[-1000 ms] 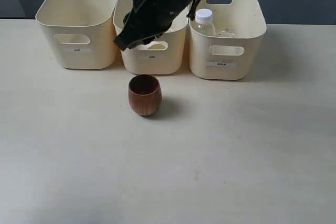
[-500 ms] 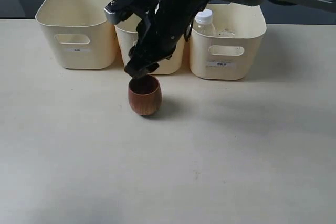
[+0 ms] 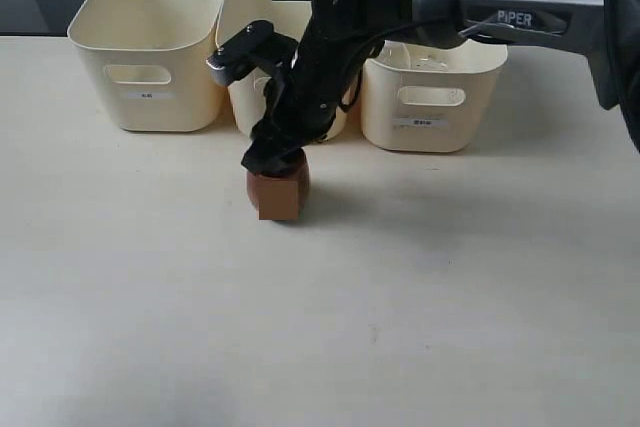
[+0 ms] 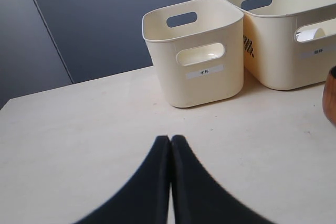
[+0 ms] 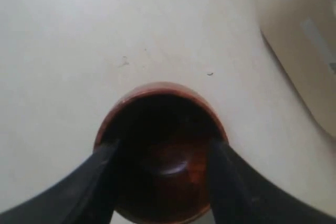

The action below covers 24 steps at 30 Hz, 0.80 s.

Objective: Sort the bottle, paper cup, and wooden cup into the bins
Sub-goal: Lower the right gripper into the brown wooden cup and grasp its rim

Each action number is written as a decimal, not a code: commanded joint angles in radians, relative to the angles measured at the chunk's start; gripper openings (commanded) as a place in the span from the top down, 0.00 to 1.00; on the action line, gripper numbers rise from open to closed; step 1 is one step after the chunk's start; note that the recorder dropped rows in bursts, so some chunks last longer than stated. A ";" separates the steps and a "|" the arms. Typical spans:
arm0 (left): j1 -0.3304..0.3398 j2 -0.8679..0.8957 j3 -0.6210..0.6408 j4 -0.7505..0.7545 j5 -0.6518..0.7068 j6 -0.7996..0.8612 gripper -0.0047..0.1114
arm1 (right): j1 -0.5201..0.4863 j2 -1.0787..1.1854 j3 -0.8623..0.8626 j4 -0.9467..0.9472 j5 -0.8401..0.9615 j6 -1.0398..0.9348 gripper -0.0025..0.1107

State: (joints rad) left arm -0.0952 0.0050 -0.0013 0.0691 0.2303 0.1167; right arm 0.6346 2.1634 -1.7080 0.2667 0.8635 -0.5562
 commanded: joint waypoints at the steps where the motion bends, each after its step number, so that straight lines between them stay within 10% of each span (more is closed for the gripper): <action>1: -0.007 -0.005 0.001 0.000 -0.007 -0.002 0.96 | 0.001 -0.007 -0.003 -0.016 -0.011 0.010 0.55; 24: -0.007 -0.005 0.001 0.000 -0.004 -0.002 0.96 | 0.006 -0.024 -0.003 0.145 0.054 -0.102 0.55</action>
State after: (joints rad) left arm -0.0952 0.0050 -0.0013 0.0691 0.2303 0.1167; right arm 0.6405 2.1506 -1.7080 0.4042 0.9139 -0.6498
